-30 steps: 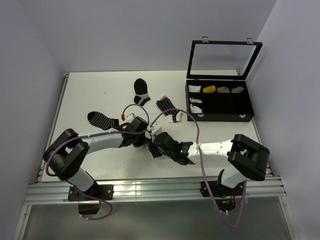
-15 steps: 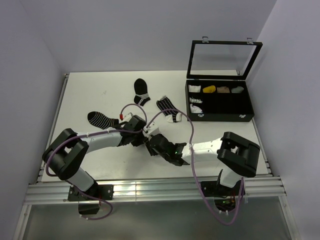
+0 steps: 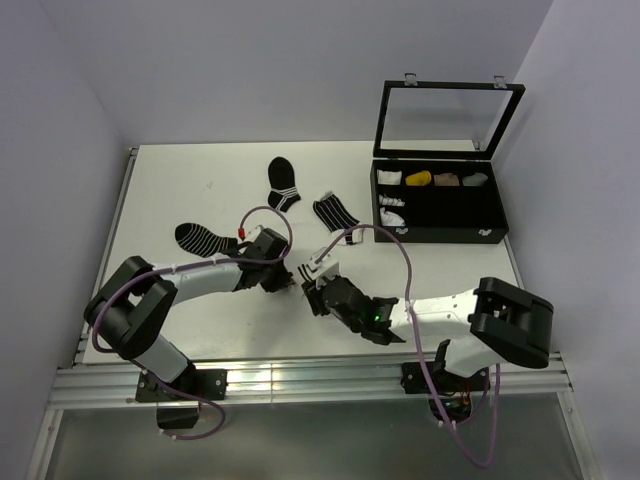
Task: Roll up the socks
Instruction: Roll the sock at the center of the board.
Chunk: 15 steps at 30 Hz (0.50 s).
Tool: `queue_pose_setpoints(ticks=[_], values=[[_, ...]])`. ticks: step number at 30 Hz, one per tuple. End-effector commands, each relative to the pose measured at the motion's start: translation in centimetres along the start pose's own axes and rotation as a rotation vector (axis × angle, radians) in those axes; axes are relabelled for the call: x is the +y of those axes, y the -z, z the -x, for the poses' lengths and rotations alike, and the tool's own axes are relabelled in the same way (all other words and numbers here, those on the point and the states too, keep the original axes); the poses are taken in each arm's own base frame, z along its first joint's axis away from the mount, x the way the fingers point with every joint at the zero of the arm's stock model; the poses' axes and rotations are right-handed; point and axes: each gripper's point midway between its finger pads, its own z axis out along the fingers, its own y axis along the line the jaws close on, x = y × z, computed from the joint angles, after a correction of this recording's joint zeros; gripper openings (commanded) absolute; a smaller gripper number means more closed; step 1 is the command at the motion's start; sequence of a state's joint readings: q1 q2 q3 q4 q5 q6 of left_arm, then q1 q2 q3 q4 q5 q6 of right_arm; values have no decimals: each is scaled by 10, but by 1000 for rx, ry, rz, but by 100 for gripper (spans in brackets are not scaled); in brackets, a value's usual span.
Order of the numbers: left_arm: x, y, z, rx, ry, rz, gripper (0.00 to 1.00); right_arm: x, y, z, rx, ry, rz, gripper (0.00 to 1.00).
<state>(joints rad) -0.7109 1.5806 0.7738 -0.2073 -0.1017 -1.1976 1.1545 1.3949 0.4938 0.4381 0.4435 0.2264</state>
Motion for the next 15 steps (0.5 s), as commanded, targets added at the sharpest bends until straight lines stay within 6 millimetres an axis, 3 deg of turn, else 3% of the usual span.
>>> queue_pose_setpoints(ticks=[1, 10, 15], values=[[49, -8, -12, 49, -41, 192, 0, 21, -6, 19, -55, 52, 41, 54], [48, -9, -17, 74, -28, 198, 0, 43, -19, 24, -52, 150, 67, 57], [48, -7, -16, 72, -29, 193, 0, 46, -29, 13, -19, 185, 64, 57]])
